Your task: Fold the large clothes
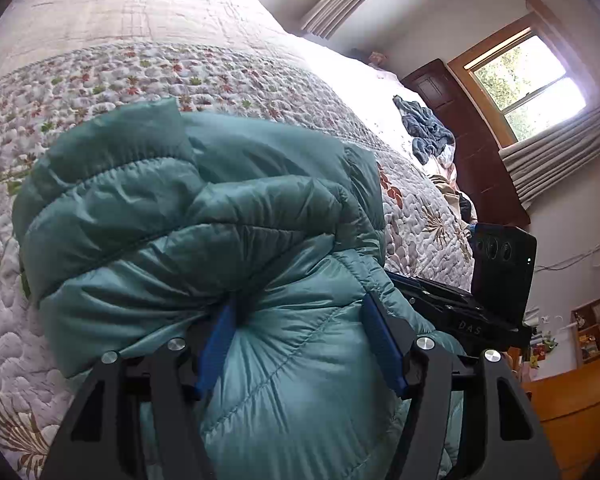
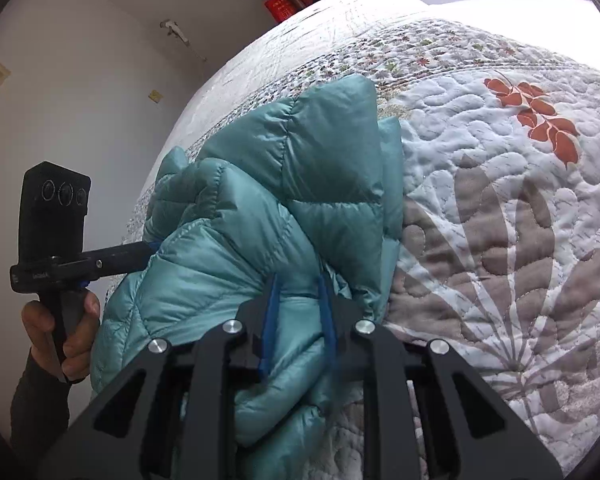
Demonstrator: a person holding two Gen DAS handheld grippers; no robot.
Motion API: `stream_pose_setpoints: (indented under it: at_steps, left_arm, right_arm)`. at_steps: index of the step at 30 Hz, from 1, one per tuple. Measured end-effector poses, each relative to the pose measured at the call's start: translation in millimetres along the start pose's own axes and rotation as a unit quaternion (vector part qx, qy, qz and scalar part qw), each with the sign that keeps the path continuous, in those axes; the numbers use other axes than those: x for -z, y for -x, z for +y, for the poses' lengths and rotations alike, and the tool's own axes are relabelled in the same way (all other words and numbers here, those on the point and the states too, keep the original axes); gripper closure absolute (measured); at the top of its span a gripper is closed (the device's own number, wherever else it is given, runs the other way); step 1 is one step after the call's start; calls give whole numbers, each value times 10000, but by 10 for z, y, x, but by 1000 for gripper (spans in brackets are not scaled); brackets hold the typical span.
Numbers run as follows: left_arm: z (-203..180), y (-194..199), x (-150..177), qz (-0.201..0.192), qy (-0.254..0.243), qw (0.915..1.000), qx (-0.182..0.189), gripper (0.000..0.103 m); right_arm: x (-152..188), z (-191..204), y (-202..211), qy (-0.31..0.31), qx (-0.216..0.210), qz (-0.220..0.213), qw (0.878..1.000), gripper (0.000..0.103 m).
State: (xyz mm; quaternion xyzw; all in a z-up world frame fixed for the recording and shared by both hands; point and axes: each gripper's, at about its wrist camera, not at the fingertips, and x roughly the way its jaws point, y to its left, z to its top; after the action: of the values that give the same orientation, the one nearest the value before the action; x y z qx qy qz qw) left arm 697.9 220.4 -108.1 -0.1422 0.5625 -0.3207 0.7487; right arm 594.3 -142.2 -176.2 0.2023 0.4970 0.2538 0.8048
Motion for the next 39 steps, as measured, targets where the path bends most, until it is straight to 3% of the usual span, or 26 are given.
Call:
stream_pose_setpoints:
  at_steps: [3, 5, 8, 14, 18, 21, 24, 26, 28, 29, 31, 33, 36, 39]
  left_arm:
    - [-166, 261, 50, -244, -137, 9996, -78, 38]
    - [-347, 539, 197, -515, -477, 9975, -63, 34]
    - [-566, 757, 538, -500, -933, 9937, 381, 32]
    - [-489, 420, 830, -111, -989, 9950, 132, 33]
    - [-578, 637, 895, -308, -1052, 9931, 428, 32]
    - [-667, 810, 1078, -483, -1237, 9886, 706, 22]
    - [-651, 662, 1254, -287, -1273, 9900, 543, 20]
    - [-601, 572, 1336, -221, -1198, 9920, 332, 20]
    - [-565, 696, 1429, -351, -1063, 9919, 607, 19]
    - [-545, 825, 1482, -501, -1001, 9904, 812, 16]
    - [-466, 1072, 1592, -910, -916, 9863, 1023, 4]
    - [-301, 1173, 1641, -1101, -708, 9873, 900, 4]
    - [45, 1034, 1641, -893, -30, 9924, 843, 4]
    - [377, 800, 1706, -663, 734, 9847, 1437, 4]
  right_arm:
    - [-9, 195, 366, 247, -149, -301, 9991, 81]
    - [67, 403, 672, 553, -302, -432, 9971, 75]
    - [298, 617, 917, 933, -502, -377, 9937, 69]
    - [690, 503, 480, 920, 24, 157, 9956, 66]
    - [756, 544, 692, 836, -192, -76, 9963, 65]
    - [785, 588, 872, 861, -472, -347, 9946, 64]
    - [856, 565, 756, 874, -168, -151, 9959, 56]
    - [893, 518, 619, 801, -19, 102, 9967, 50]
    - [878, 478, 695, 614, -333, 105, 9975, 43]
    - [846, 438, 804, 452, -641, -25, 9969, 25]
    - [717, 313, 1061, 84, -860, -554, 9947, 2]
    - [514, 89, 1143, -415, -1058, -620, 9916, 2]
    - [232, -245, 846, -1163, -1501, 1, 9818, 2]
    - [89, -420, 432, -1462, -1656, 476, 9741, 2]
